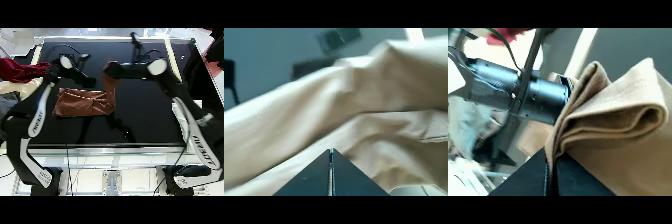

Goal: Fold the shirts.

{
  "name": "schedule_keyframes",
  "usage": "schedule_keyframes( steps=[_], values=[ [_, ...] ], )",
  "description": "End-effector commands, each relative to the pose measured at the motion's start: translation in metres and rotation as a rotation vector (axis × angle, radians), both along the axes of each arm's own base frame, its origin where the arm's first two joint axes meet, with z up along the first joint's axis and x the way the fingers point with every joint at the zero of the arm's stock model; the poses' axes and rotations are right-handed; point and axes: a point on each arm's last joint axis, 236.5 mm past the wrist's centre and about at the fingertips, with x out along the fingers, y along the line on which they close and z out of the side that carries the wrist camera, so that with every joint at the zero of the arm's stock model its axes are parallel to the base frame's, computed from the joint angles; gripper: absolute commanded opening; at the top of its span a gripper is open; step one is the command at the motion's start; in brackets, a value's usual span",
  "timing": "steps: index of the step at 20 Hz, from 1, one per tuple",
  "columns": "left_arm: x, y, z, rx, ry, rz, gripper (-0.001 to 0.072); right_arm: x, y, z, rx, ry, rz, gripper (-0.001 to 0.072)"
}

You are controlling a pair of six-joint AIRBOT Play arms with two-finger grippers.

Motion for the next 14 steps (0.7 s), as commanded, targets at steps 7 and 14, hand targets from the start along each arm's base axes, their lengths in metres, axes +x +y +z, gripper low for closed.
schedule_keyframes(
  steps=[7, 14],
  values=[
    [0.018, 0.182, 0.077, 0.012, -0.089, 0.366, 0.0008, -0.007, 0.16, -0.034, 0.162, -0.034, -0.032, 0.0463],
    [0.012, 0.204, 0.098, -0.028, -0.108, 0.419, 0.0008, 0.045, 0.071, -0.047, -0.037, -0.02, 0.007, 0.0476]
  ],
)
